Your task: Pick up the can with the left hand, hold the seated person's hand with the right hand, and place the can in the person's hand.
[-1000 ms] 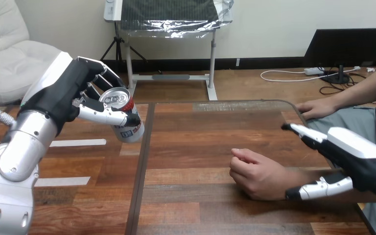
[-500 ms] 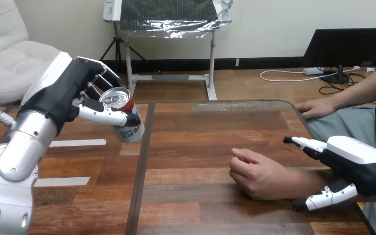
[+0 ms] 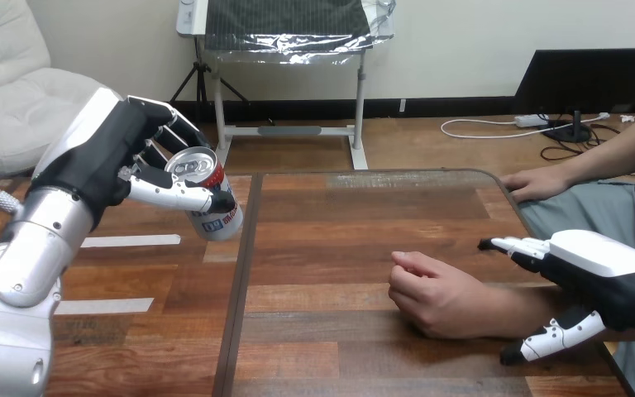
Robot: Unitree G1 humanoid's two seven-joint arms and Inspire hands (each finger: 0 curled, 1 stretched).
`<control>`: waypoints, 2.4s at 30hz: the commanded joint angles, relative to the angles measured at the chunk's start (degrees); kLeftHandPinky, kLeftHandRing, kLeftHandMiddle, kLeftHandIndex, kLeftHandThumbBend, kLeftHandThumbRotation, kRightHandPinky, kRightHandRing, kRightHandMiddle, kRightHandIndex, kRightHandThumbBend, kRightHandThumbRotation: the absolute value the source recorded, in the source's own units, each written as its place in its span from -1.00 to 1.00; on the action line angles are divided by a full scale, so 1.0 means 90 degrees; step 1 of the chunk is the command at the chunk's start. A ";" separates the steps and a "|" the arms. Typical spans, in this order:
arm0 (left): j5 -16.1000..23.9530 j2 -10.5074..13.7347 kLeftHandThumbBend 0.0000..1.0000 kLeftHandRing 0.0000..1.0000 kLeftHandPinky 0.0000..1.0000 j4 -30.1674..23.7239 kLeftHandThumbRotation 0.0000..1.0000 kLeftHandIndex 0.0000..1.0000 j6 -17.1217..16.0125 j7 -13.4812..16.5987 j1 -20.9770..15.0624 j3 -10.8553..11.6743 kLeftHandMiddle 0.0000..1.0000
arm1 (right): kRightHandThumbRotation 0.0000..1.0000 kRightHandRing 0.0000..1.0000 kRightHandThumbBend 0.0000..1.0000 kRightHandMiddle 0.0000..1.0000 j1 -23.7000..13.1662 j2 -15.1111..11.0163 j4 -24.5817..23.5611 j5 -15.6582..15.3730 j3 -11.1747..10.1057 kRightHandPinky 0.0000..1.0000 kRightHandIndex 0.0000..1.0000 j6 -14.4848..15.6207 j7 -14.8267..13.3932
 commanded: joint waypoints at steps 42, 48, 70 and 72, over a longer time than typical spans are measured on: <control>-0.0128 0.0124 0.27 -0.26 -0.39 -0.0135 -1.00 -0.12 -0.0203 0.0004 -0.0293 0.0114 -0.18 | -0.25 0.55 1.00 0.60 0.0052 0.0130 0.0000 -0.1007 0.0935 0.24 0.66 0.0852 -0.0894; -0.0115 0.0144 0.27 -0.26 -0.39 -0.0169 -1.00 -0.12 -0.0181 -0.0014 -0.0287 0.0117 -0.18 | -0.31 0.45 1.00 0.50 0.0122 0.0212 -0.0097 -0.1018 0.1001 0.08 0.57 0.0995 -0.0985; -0.0131 0.0140 0.25 -0.23 -0.35 -0.0224 -1.00 -0.11 -0.0098 -0.0046 -0.0275 0.0137 -0.17 | -0.35 0.03 0.99 0.24 0.0131 0.0365 -0.0241 -0.1121 0.1352 -0.30 0.32 0.1326 -0.1094; -0.0125 0.0139 0.25 -0.23 -0.35 -0.0231 -1.00 -0.11 -0.0092 -0.0049 -0.0275 0.0135 -0.17 | -0.35 0.02 0.97 0.22 0.0120 0.0363 -0.0233 -0.1131 0.1381 -0.31 0.30 0.1320 -0.1100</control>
